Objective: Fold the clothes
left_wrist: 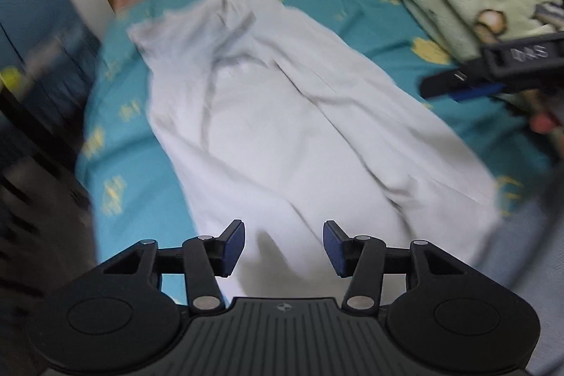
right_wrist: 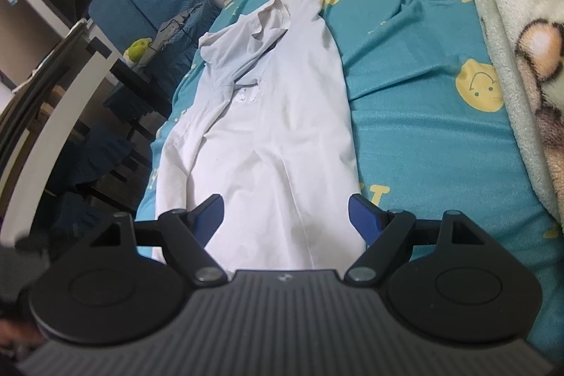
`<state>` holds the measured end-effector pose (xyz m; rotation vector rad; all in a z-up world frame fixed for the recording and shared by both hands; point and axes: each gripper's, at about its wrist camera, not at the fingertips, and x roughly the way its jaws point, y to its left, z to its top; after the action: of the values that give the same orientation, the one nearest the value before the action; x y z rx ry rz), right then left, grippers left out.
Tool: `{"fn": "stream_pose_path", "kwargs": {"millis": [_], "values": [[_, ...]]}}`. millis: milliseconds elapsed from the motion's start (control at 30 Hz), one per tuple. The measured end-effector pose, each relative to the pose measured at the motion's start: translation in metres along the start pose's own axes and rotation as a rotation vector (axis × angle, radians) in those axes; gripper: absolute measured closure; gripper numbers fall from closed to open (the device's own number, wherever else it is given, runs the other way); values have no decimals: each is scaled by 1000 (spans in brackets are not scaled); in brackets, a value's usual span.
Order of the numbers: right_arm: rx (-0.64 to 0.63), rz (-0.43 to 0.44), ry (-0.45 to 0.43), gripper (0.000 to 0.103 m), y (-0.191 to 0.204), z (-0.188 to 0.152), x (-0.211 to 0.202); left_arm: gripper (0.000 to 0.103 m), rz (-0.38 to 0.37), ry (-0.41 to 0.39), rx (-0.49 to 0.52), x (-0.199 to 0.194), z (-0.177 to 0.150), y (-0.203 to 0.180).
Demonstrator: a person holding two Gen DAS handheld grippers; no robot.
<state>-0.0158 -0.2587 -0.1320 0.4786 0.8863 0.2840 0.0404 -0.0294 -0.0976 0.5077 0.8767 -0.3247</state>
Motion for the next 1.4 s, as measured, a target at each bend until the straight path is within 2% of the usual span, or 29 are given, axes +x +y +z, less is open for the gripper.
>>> {"fn": "stream_pose_path", "kwargs": {"millis": [67,267,433,567,667,800,900,933,1067,1100,1133,1167,1233,1300,1400], "values": [[-6,-12,12,23,0,0,4,50,47,-23,19,13,4,0],[30,29,5,23,-4,2,8,54,-9,9,-106,23,-6,1],[64,180,48,22,19,26,35,54,-37,-43,-226,-3,-17,2],[19,257,94,22,59,56,70,54,-49,-49,-280,-8,-20,0],[83,325,162,27,74,73,116,54,-57,-28,-253,-2,-20,-8],[94,351,236,31,85,77,180,54,-69,29,-228,14,-25,-15],[94,367,268,32,85,67,214,55,-81,44,-221,22,-25,-16],[96,374,272,36,84,64,222,55,-78,59,-222,25,-25,-17],[51,394,237,54,86,63,233,77,-76,110,-236,40,-27,-13],[44,390,223,67,87,63,234,87,-78,113,-234,41,-27,-13],[37,387,210,81,87,63,235,92,-77,112,-232,41,-27,-13],[32,385,195,86,88,65,233,98,-77,106,-230,40,-27,-13],[26,384,161,96,88,69,226,101,-83,86,-230,35,-27,-13],[20,383,128,99,88,74,220,102,-95,57,-234,28,-27,-12],[10,381,79,99,89,81,210,102,-161,27,-253,18,-27,-10]]}}
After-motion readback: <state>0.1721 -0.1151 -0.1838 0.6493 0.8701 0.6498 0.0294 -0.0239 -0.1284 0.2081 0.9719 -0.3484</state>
